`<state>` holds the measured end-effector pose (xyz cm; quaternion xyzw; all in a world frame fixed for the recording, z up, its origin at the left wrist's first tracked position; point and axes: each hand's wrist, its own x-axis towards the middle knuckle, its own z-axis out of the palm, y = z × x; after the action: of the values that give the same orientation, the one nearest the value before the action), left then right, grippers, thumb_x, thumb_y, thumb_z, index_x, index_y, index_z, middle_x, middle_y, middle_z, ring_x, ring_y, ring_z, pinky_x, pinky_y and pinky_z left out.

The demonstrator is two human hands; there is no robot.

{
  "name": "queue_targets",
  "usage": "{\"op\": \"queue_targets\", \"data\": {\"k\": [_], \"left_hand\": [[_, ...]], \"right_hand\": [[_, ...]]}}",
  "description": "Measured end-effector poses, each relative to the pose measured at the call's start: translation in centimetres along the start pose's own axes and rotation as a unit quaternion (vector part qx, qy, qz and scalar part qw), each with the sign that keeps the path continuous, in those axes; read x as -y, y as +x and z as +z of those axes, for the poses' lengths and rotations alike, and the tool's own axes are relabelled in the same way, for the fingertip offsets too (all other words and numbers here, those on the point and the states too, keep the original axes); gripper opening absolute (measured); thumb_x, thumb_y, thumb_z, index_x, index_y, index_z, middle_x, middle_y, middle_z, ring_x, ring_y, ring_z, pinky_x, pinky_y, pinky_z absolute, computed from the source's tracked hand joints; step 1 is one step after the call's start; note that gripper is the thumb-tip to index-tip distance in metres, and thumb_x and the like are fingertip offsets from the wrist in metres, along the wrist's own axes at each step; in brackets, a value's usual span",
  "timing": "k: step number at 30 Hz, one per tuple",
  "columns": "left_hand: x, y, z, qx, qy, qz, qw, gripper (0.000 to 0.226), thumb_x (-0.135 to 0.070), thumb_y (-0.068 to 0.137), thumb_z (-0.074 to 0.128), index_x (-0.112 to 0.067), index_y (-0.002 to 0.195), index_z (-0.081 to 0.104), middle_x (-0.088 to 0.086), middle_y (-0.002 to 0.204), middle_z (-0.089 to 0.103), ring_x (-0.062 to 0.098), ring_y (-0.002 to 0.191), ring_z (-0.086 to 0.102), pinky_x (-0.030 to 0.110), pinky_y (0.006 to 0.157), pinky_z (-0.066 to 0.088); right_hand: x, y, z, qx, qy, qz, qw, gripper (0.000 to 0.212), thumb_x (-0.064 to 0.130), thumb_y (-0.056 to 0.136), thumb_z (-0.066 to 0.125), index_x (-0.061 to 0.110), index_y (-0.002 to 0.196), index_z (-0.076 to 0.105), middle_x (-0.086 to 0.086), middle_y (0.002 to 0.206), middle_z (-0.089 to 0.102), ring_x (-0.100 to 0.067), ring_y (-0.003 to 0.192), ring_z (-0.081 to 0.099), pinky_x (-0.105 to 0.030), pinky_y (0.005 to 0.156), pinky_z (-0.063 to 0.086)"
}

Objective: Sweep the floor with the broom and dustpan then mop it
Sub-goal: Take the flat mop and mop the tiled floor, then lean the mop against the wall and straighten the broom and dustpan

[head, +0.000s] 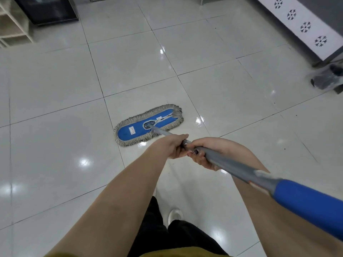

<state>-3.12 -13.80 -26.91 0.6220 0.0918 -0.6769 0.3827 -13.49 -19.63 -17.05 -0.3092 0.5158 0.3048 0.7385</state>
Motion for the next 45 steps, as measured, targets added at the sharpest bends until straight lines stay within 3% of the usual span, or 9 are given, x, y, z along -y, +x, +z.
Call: {"op": "queue_targets", "data": {"k": [4,8,13,21,25,29,34,39,45], "left_hand": [[-2.9,-0.6,-1.0,0.021,-0.031,0.015,0.999,0.033,-0.033,0.097,0.049,-0.005,0.079,0.052,0.006,0.048,0.059,0.014,0.03,0.056,0.019,0.029,0.041],[-6.5,-1.8,-2.3,0.034,-0.014,0.036,0.999,0.023,-0.028,0.098,0.048,-0.006,0.098,0.053,0.007,0.06,0.06,0.016,0.033,0.058,0.017,0.03,0.042],[-10.7,-3.2,-4.9,0.024,-0.034,0.073,0.996,0.025,-0.015,0.097,0.04,-0.007,0.078,0.053,0.004,0.04,0.059,0.013,0.03,0.056,0.015,0.032,0.043],[-14.7,-4.0,-8.4,0.035,-0.103,0.098,0.989,0.022,-0.022,0.098,0.048,-0.007,0.084,0.05,0.005,0.045,0.06,0.015,0.034,0.06,0.02,0.033,0.047],[-15.3,-3.9,-9.1,0.043,-0.118,0.118,0.985,0.023,-0.03,0.098,0.048,-0.01,0.089,0.053,0.0,0.045,0.062,0.013,0.043,0.065,0.021,0.04,0.051],[-16.4,-4.6,-8.8,0.031,-0.068,0.165,0.983,0.031,-0.042,0.097,0.043,-0.014,0.087,0.051,0.001,0.074,0.062,0.014,0.062,0.067,0.022,0.052,0.054],[-18.4,-6.5,-9.3,0.023,-0.018,0.23,0.973,0.031,-0.035,0.098,0.043,-0.012,0.117,0.048,0.018,0.083,0.066,0.019,0.057,0.07,0.023,0.05,0.056],[-19.5,-6.8,-9.8,0.001,-0.056,0.287,0.956,0.028,-0.029,0.098,0.04,-0.012,0.116,0.053,0.021,0.084,0.072,0.028,0.077,0.073,0.029,0.058,0.057],[-21.1,-7.0,-10.3,-0.015,-0.007,0.339,0.941,0.044,-0.034,0.084,0.042,-0.016,0.123,0.052,0.009,0.101,0.071,0.019,0.088,0.071,0.025,0.062,0.052]], "right_hand": [[3.9,-1.0,0.9,0.017,-0.039,0.012,0.999,0.041,0.028,0.097,0.046,0.003,0.066,0.057,-0.001,0.042,0.053,-0.004,0.026,0.05,-0.016,0.028,0.043],[8.3,-1.7,2.5,-0.044,-0.128,0.001,0.991,0.052,0.032,0.094,0.052,0.003,0.052,0.066,0.0,0.042,0.054,-0.005,0.028,0.051,-0.014,0.029,0.042],[13.3,-2.3,5.5,-0.11,-0.18,-0.042,0.977,0.047,0.03,0.09,0.057,0.005,0.05,0.061,-0.001,0.041,0.053,-0.007,0.028,0.05,-0.014,0.03,0.042],[18.6,-2.8,7.9,-0.118,-0.2,-0.122,0.965,0.055,0.025,0.092,0.058,0.01,0.039,0.066,-0.001,0.045,0.057,-0.006,0.031,0.052,-0.015,0.035,0.048],[20.0,-2.7,7.7,-0.097,-0.124,-0.115,0.981,0.054,0.027,0.09,0.061,-0.002,0.045,0.067,-0.009,0.049,0.063,-0.011,0.03,0.056,-0.018,0.03,0.046],[21.2,-3.2,7.2,-0.084,-0.077,-0.148,0.982,0.034,0.022,0.087,0.065,-0.005,0.066,0.064,-0.014,0.052,0.064,-0.012,0.031,0.056,-0.019,0.031,0.048],[23.4,-4.5,6.9,-0.083,-0.108,-0.196,0.971,0.037,0.025,0.096,0.051,-0.008,0.081,0.058,-0.015,0.051,0.064,-0.012,0.031,0.057,-0.019,0.032,0.047],[25.5,-5.0,7.0,-0.047,-0.128,-0.289,0.948,0.031,0.03,0.098,0.043,0.003,0.11,0.054,-0.017,0.058,0.068,-0.016,0.039,0.062,-0.022,0.039,0.051],[28.0,-4.1,5.2,0.071,-0.128,-0.344,0.928,0.049,0.053,0.087,0.056,0.013,0.113,0.056,-0.018,0.08,0.072,-0.02,0.051,0.064,-0.023,0.046,0.051]]}}
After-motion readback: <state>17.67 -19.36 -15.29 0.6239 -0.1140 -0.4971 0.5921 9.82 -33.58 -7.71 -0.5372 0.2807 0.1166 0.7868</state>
